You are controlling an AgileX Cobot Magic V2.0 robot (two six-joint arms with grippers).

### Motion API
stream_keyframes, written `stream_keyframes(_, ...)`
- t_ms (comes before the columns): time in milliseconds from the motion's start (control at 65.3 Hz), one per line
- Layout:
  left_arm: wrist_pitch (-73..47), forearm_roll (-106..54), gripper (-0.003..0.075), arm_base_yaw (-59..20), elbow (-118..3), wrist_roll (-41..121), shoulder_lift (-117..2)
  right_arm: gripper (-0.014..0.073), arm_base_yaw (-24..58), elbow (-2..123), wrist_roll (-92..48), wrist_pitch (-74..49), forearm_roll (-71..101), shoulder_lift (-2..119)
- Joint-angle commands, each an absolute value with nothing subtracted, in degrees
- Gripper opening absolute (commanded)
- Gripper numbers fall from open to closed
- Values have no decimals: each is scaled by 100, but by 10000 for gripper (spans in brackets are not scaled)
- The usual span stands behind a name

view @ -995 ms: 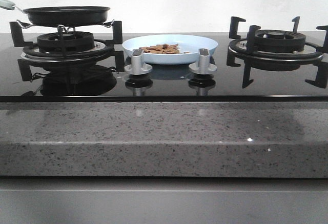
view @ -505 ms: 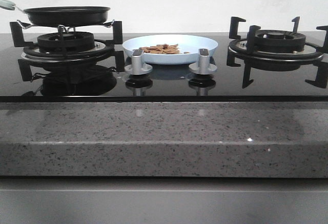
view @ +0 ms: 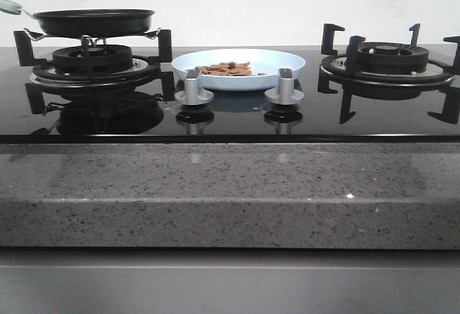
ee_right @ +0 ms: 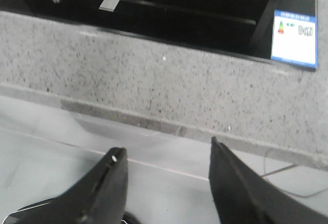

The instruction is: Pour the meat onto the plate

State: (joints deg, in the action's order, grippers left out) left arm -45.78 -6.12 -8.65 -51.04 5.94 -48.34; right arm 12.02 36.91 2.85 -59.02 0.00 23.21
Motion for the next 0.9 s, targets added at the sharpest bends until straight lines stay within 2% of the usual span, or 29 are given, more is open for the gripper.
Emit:
stream_keyframes(0,-4206,-669,480,-903,-5252,526,-4824,391,1178,3812,290,-5622,-52,2339)
stream_keyframes(612,-4206,-669,480,-903,-5252,526,-4824,390,1178,3812,290,-5610,-52,2339)
stream_keyframes(704,-4206,-669,480,-903,-5252,526,-4824,323,1178,3812,290,-5610,-52,2339)
stream_keyframes(796,-4206,-669,467,-903,-5252,526,-4824,189,1178,3812,290,-5615,-46,2339)
stream_keyframes(888,-4206,-669,370,-903,-5252,526,-4824,45,1178,3812,290,-5609,-46,2339)
